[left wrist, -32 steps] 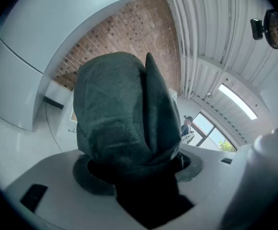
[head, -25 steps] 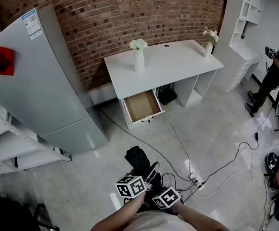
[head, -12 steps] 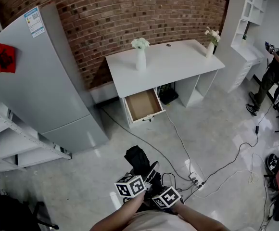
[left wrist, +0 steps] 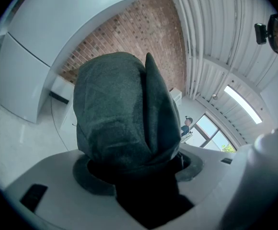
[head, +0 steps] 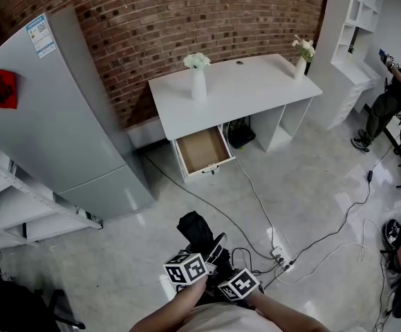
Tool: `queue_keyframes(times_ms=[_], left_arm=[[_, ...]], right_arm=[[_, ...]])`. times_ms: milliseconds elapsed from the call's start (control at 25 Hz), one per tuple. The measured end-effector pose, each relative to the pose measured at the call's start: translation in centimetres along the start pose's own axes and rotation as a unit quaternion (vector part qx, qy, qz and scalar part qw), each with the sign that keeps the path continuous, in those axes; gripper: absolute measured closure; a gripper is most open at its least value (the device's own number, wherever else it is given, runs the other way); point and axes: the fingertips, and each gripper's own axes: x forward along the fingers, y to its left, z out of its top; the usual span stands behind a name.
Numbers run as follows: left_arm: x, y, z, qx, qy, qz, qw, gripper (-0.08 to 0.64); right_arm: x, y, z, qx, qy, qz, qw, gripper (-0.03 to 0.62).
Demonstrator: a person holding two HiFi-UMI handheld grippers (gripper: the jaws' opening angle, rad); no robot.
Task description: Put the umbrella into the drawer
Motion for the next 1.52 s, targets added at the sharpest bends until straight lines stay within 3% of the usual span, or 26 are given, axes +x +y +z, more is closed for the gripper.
queue_keyframes(times_ms=[760,1200,1520], left_arm=[[5.6,-1.8,1.0,0.017,-0.024,0.028,0.9992,0.264],[5.3,-0.9,1.6,0.019,-0.045,0.071,0.9962,0.264],[5.5,-0.9,1.8,0.018,-0.054,0.082,0.9950,0.264]], right_arm=[[-2.9,-5.8,1.0,-0.029,-0.006,0.026,0.999,0.560],[-2.8,-5.8,1.4,-0.056,0.001,0.064,0.996,0.560],[-3.1,-6.2,1.4,-0.068,0.004,0.072,0.995,0.560]])
